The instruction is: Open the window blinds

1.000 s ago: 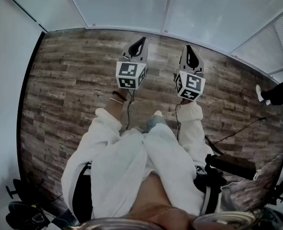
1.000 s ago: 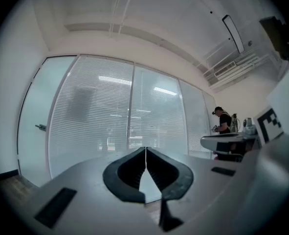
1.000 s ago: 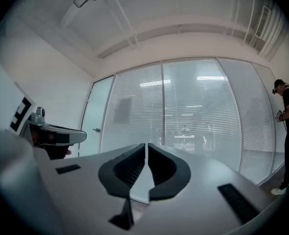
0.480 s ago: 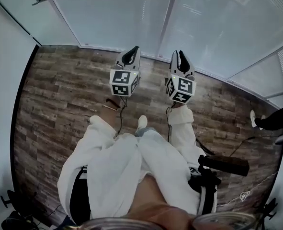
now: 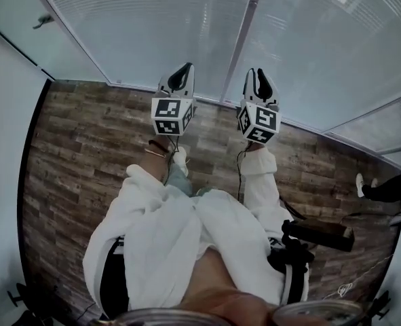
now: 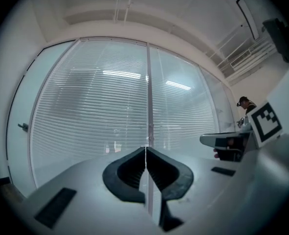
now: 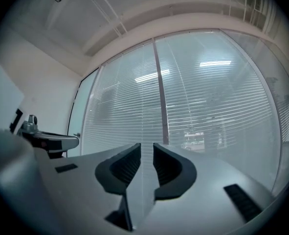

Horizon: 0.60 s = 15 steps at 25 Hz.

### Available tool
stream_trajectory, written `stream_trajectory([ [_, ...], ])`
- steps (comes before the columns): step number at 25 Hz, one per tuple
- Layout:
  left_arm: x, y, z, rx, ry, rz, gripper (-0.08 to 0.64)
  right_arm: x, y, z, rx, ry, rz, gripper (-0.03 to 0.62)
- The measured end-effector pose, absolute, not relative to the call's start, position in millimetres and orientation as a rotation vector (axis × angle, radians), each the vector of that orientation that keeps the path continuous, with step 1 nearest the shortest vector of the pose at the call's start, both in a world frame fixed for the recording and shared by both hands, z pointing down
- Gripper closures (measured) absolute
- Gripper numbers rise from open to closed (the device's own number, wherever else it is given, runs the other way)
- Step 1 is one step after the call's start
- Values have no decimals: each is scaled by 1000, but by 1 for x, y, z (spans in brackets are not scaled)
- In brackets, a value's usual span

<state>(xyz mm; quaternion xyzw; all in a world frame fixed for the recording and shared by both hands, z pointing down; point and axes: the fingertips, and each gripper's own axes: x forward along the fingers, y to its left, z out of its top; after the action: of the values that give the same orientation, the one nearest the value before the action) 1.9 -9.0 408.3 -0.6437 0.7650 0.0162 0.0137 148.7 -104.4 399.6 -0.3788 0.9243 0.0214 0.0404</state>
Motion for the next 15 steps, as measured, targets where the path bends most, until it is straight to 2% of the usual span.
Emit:
stream_trajectory([
  [7,-90,-134,396,-2060,2254,30,558,46,-229,363,-1230,2759,158,502],
  [13,-160,-242,374,-2205,2164,-9,558,-15,-364,316,-1524,2726,381,499],
  [15,-173,-267,371,-2243,2156,16,558,-30,-400,315,-1598,2783,467,470],
])
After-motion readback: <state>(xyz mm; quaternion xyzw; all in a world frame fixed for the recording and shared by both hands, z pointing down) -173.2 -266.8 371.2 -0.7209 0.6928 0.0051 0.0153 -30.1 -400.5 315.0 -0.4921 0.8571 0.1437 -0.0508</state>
